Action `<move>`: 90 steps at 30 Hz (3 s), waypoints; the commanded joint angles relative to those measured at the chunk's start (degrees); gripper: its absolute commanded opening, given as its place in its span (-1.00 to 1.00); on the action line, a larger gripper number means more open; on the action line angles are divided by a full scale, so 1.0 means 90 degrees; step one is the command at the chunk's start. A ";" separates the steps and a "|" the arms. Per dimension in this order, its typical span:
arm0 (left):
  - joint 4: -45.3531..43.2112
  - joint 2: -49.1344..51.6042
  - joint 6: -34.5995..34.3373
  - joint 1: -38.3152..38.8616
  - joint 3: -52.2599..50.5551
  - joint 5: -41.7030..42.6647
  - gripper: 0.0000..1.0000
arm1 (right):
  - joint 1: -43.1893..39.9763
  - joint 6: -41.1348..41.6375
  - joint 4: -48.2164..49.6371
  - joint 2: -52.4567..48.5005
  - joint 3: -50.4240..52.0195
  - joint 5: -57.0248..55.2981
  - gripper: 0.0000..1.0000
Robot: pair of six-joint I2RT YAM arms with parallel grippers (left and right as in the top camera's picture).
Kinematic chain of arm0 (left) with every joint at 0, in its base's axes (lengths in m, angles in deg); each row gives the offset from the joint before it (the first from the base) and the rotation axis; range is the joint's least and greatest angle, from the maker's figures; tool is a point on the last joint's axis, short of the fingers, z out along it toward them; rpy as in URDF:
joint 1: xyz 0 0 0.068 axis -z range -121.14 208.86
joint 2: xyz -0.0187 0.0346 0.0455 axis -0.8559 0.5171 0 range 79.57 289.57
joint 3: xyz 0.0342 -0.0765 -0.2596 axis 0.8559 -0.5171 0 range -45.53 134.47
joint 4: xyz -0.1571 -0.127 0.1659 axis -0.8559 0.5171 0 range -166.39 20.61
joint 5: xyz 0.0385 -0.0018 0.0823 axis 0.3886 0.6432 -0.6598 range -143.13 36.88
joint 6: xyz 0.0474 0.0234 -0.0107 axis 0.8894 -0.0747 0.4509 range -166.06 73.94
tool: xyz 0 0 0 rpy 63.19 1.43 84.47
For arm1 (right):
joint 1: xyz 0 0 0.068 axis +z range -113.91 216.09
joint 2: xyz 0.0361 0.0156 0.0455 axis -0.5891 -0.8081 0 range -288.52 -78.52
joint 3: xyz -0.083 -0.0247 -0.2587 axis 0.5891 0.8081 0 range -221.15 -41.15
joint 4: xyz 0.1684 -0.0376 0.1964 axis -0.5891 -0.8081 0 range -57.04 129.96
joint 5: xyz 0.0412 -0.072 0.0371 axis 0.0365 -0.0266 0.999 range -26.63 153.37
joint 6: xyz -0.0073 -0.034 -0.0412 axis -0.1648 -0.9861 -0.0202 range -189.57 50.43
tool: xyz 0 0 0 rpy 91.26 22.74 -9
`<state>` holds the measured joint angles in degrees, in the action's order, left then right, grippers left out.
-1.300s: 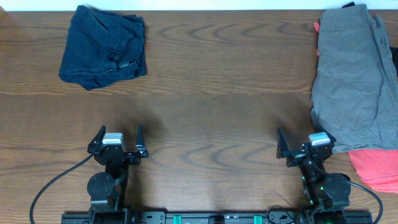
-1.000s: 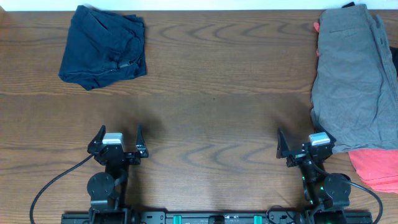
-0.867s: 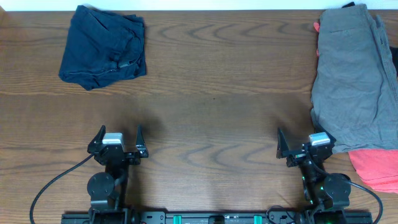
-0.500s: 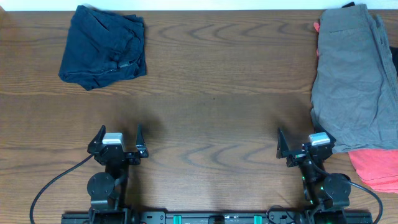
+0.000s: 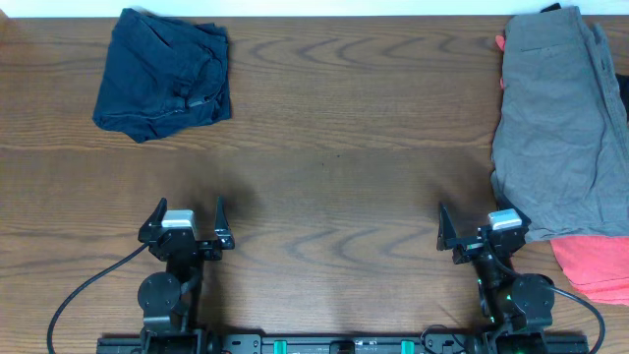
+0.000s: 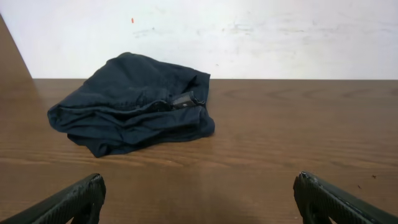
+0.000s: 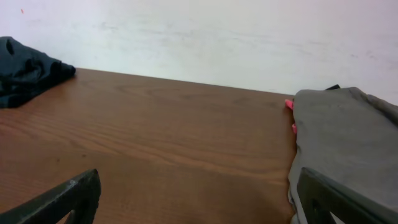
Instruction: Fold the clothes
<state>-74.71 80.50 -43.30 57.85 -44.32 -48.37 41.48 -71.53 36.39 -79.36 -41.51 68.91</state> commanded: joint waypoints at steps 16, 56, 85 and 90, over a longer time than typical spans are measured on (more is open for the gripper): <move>0.0209 0.0007 -0.0056 0.0019 -0.0109 0.0114 0.96 | 0.0046 -0.0053 -0.0027 0.0032 0.0005 -0.0044 0.98; 0.0209 0.0007 -0.0058 0.0022 -0.0087 0.0119 0.96 | 0.0046 -0.0321 0.0561 0.0032 0.0005 -0.1331 0.98; 0.2176 0.4471 -0.0053 0.0022 0.4439 0.0119 0.96 | 0.0046 -0.0937 0.0051 -0.4456 -0.4048 -0.0194 0.98; 0.3218 0.5469 -0.0056 0.0019 0.5527 0.0119 0.96 | 0.0046 -0.0937 -0.0894 -0.6122 -0.5593 0.0112 0.98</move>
<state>-48.05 126.29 -43.30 57.85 0.36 -47.48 41.48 -79.09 30.60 -129.31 -86.27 67.14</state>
